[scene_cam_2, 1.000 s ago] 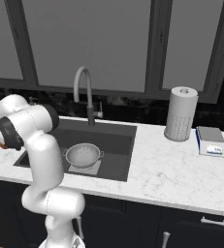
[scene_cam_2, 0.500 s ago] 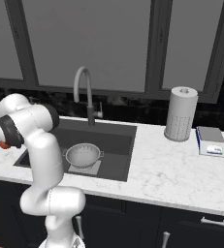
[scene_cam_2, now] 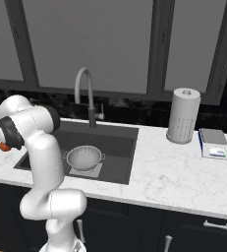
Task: Put the colander in the sink, put the orange in the colander, and turn on the sink faucet and pour water over the colander.
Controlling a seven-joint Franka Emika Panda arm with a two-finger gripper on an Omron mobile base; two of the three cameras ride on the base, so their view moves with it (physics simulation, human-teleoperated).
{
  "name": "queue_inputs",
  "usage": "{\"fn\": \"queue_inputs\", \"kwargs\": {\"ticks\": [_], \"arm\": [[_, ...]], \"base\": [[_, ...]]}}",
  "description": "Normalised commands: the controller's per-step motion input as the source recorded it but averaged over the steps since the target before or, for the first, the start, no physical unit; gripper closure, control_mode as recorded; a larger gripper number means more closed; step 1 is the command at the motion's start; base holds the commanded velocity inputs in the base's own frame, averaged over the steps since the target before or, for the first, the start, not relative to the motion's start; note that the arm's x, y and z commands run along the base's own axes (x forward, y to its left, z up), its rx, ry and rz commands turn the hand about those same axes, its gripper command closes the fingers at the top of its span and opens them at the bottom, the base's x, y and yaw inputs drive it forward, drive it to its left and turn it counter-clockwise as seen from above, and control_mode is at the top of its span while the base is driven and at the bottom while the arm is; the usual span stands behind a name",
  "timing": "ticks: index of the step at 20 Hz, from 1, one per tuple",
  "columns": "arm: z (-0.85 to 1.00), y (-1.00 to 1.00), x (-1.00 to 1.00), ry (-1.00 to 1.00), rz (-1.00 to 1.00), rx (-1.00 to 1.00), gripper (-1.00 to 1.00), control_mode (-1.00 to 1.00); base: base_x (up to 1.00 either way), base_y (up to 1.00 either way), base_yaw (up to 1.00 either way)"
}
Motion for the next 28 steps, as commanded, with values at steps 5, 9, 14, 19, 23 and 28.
{"fn": "queue_inputs", "kwargs": {"ticks": [5, 9, 14, 19, 23, 28], "arm": [[-0.10, 0.01, 0.04, 0.01, 0.00, 0.00, -1.00, -1.00], [-0.10, 0.07, 0.11, 0.01, 0.00, 0.00, -1.00, -1.00], [-0.07, 0.09, 0.13, 0.01, 0.00, 0.00, -1.00, -1.00], [-0.08, 0.10, 0.09, 0.00, 0.00, 0.00, -1.00, -1.00], [-0.13, 0.11, 0.06, 0.00, 0.00, 0.00, -1.00, -1.00], [-0.15, 0.12, 0.06, 0.00, 0.00, 0.00, -1.00, -1.00]], "base": [[0.00, 0.00, 0.00], [0.00, 0.00, 0.00], [0.00, 0.00, 0.00], [0.00, 0.00, 0.00], [0.00, 0.00, 0.00], [0.00, 0.00, 0.00]]}}
